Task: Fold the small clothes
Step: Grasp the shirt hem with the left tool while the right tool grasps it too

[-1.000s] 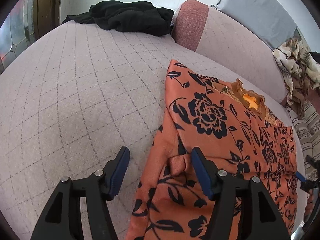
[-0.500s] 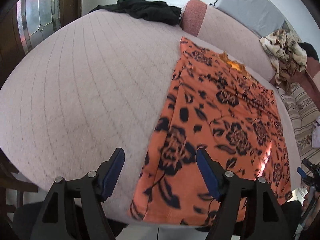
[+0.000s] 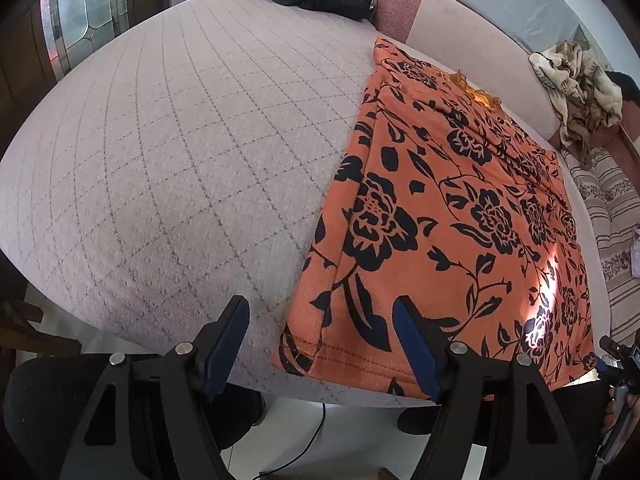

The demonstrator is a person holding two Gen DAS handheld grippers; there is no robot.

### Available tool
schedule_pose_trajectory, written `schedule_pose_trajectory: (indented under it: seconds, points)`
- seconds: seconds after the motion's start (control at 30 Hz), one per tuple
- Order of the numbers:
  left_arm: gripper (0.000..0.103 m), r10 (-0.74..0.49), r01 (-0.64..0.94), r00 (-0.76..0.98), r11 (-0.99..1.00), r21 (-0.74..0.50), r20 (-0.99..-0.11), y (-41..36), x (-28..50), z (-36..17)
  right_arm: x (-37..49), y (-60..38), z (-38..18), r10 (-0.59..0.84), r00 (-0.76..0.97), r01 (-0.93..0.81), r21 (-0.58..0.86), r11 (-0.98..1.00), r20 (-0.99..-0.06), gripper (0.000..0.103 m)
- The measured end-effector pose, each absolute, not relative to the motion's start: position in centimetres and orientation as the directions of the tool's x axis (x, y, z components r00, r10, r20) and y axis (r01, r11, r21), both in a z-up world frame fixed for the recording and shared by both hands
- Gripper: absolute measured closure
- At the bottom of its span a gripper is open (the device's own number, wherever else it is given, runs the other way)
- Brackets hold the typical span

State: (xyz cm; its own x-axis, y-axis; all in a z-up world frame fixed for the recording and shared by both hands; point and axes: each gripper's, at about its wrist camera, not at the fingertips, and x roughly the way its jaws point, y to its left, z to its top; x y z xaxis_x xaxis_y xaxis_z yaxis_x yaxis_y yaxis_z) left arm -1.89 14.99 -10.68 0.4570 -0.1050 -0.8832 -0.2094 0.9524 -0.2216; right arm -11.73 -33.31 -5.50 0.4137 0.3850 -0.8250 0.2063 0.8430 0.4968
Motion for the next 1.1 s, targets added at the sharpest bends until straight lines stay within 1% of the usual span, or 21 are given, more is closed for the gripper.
schedule_pose_trajectory:
  seconds: [0.23, 0.3, 0.37, 0.43, 0.47, 0.5, 0.53, 0.63, 0.7, 0.8, 0.83, 0.87, 0.9, 0.93, 0.97, 1.0, 1.1]
  points:
    - [0.029, -0.104, -0.228, 0.445, 0.947, -0.225, -0.89, 15.5, -2.4, -11.1, -11.2, -32.5, -6.1, 0.351, 0.376, 0.222, 0.451, 0.864, -0.858, 0.015]
    - [0.028, -0.099, -0.231, 0.475, 0.945, -0.233, -0.874, 15.6, -2.9, -10.4, -11.1, -32.3, -6.2, 0.348, 0.371, 0.219, 0.445, 0.868, -0.861, 0.015]
    - [0.028, -0.075, -0.22, 0.485, 0.954, -0.205, -0.871, 15.4, -3.2, -10.2, -11.1, -32.3, -6.2, 0.346, 0.369, 0.215, 0.442, 0.871, -0.862, 0.015]
    - [0.029, -0.068, -0.209, 0.448, 0.961, -0.179, -0.892, 15.1, -2.9, -11.0, -11.2, -32.3, -6.1, 0.346, 0.372, 0.216, 0.443, 0.87, -0.861, 0.017]
    - [0.033, -0.072, -0.209, 0.428, 0.962, -0.176, -0.901, 15.1, -2.7, -11.4, -11.2, -32.3, -6.1, 0.342, 0.372, 0.219, 0.44, 0.871, -0.863, 0.02]
    - [0.042, -0.078, -0.205, 0.425, 0.962, -0.18, -0.902, 15.0, -2.7, -11.6, -11.2, -32.3, -6.1, 0.336, 0.372, 0.223, 0.435, 0.873, -0.865, 0.022]
    - [0.044, -0.072, -0.204, 0.434, 0.963, -0.175, -0.898, 14.9, -2.8, -11.4, -11.2, -32.4, -6.1, 0.331, 0.372, 0.226, 0.431, 0.874, -0.867, 0.023]
    - [0.044, -0.069, -0.187, 0.462, 0.967, -0.173, -0.884, 14.7, -2.9, -10.8, -11.4, -32.8, -6.2, 0.317, 0.369, 0.245, 0.421, 0.874, -0.874, 0.024]
    - [0.044, -0.072, -0.181, 0.459, 0.968, -0.173, -0.886, 14.4, -2.7, -11.0, -11.4, -33.1, -6.5, 0.295, 0.362, 0.262, 0.4, 0.878, -0.885, 0.024]
    - [0.044, -0.063, -0.183, 0.445, 0.97, -0.159, -0.894, 14.2, -2.2, -11.5, -11.3, -33.2, -6.8, 0.299, 0.348, 0.26, 0.398, 0.88, -0.889, 0.024]
    - [0.044, -0.059, -0.182, 0.446, 0.971, -0.154, -0.893, 14.0, -2.2, -11.5, -11.3, -33.2, -6.8, 0.308, 0.346, 0.254, 0.405, 0.878, -0.886, 0.028]
    - [0.062, -0.058, -0.178, 0.448, 0.972, -0.153, -0.892, 13.9, -2.0, -11.4, -11.3, -33.2, -6.9, 0.321, 0.344, 0.247, 0.415, 0.875, -0.882, 0.049]
    - [0.084, -0.059, -0.173, 0.446, 0.973, -0.151, -0.893, 14.0, -2.1, -11.4, -11.3, -33.4, -7.1, 0.326, 0.334, 0.253, 0.417, 0.873, -0.884, 0.075]
    - [0.085, -0.076, -0.171, 0.444, 0.971, -0.167, -0.893, 14.2, -2.1, -11.2, -11.3, -33.6, -7.3, 0.333, 0.331, 0.26, 0.425, 0.867, -0.883, 0.08]
    - [0.089, -0.096, -0.181, 0.445, 0.964, -0.194, -0.89, 14.6, -2.1, -11.1, -11.4, -33.8, -7.3, 0.352, 0.34, 0.26, 0.447, 0.856, -0.872, 0.09]
    - [0.089, -0.111, -0.194, 0.45, 0.956, -0.219, -0.886, 15.0, -2.1, -10.8, -11.6, -34.1, -7.0, 0.358, 0.359, 0.26, 0.461, 0.849, -0.862, 0.095]
    - [0.089, -0.116, -0.209, 0.495, 0.946, -0.247, -0.861, 15.8, -2.5, -9.4, -12.4, -35.5, -5.5, 0.352, 0.422, 0.277, 0.489, 0.827, -0.835, 0.095]
